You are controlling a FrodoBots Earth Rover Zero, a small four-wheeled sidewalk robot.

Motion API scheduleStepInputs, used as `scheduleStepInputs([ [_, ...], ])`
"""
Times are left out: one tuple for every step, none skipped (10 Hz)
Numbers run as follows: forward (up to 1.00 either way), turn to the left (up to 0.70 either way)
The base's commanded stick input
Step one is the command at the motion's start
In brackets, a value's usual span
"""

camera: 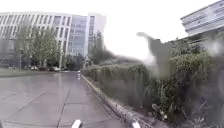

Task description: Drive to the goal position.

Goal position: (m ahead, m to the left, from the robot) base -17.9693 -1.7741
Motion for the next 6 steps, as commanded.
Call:
scheduleStepInputs([
  [0.06, 0.0],
  [0.06, 0.0],
  [0.06, 0.0],
  [0.06, 0.0],
  [0.06, 0.0],
  [0.06, 0.0],
])
